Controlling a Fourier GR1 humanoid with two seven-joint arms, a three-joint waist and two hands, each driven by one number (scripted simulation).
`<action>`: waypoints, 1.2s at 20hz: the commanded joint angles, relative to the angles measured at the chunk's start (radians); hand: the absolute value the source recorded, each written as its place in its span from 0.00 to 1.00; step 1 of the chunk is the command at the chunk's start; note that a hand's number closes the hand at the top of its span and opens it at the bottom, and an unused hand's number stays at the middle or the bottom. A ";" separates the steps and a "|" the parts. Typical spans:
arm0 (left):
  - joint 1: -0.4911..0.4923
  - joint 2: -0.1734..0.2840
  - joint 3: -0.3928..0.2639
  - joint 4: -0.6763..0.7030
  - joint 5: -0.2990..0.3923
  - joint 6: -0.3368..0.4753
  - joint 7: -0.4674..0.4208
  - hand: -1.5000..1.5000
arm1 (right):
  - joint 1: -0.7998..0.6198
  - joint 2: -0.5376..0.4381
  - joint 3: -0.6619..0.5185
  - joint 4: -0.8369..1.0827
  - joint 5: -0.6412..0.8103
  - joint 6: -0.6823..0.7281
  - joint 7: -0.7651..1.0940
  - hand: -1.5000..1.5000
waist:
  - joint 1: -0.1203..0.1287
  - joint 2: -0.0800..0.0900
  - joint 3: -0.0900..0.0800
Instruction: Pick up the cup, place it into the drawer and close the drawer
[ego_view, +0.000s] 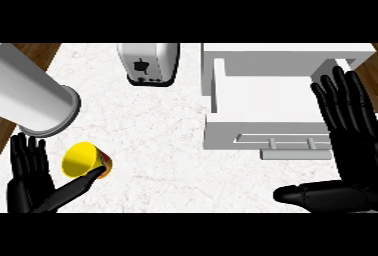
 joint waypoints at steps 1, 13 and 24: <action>-0.014 -0.011 0.029 0.126 0.025 -0.045 -0.098 0.00 | -0.041 -0.009 -0.013 -0.018 -0.003 -0.015 0.051 0.00 | -0.001 0.000 0.000; -0.005 -0.004 0.083 0.275 0.092 -0.104 -0.207 0.00 | 0.011 -0.003 -0.027 0.033 -0.043 0.041 -0.026 0.00 | 0.001 0.000 0.000; -0.148 -0.015 0.125 0.582 0.100 -0.106 -0.392 0.00 | -0.029 -0.021 -0.031 -0.003 -0.051 0.043 0.039 0.00 | -0.002 0.001 0.000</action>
